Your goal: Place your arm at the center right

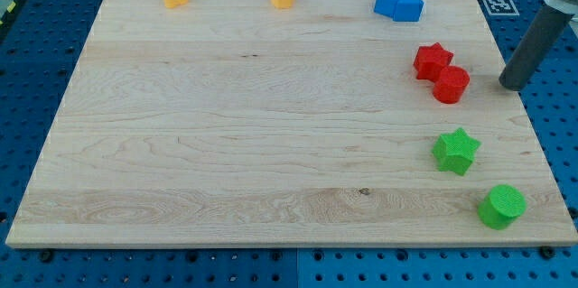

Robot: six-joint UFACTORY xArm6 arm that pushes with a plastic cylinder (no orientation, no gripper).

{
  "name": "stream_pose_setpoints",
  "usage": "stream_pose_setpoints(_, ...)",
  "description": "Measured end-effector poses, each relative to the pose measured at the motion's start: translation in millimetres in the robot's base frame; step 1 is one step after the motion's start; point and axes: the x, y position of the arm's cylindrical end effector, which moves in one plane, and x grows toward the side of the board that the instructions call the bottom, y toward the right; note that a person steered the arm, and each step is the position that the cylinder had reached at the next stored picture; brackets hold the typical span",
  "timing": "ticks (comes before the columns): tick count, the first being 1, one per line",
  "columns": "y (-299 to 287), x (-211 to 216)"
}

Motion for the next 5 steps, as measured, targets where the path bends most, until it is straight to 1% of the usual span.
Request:
stream_pose_setpoints(1, 0.0, -12.6)
stream_pose_setpoints(5, -6.4, -18.5)
